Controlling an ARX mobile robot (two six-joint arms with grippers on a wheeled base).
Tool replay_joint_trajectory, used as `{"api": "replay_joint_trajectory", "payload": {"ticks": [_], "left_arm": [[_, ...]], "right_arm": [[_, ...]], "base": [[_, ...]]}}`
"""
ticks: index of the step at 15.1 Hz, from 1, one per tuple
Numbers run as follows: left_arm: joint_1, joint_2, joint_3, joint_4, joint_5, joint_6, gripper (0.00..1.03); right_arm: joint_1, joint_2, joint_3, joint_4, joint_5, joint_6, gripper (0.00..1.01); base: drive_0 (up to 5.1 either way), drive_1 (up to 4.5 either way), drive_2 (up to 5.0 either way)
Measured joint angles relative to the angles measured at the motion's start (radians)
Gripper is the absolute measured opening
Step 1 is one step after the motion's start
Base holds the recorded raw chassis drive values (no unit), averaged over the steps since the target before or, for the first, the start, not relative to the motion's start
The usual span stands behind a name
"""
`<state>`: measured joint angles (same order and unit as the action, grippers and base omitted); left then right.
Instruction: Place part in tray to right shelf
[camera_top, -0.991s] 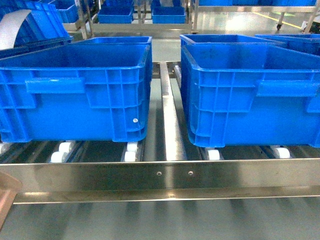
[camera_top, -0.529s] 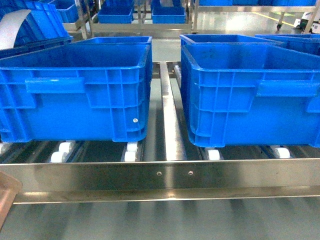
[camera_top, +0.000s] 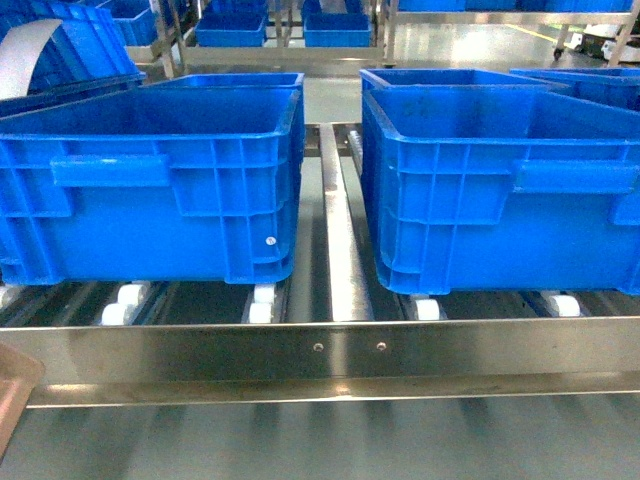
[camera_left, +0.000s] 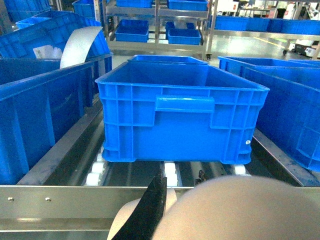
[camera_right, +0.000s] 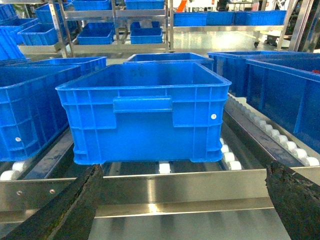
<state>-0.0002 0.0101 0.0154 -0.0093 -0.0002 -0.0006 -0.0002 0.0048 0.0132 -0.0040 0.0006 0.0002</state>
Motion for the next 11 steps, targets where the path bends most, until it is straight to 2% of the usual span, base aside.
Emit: {"api": "replay_joint_trajectory", "payload": {"ticks": [11], "left_arm": [[0.000, 0.000, 0.000, 0.000, 0.000, 0.000, 0.13]], "right_arm": [[0.000, 0.000, 0.000, 0.000, 0.000, 0.000, 0.98]], "base": [[0.0, 0.00, 0.0]]}}
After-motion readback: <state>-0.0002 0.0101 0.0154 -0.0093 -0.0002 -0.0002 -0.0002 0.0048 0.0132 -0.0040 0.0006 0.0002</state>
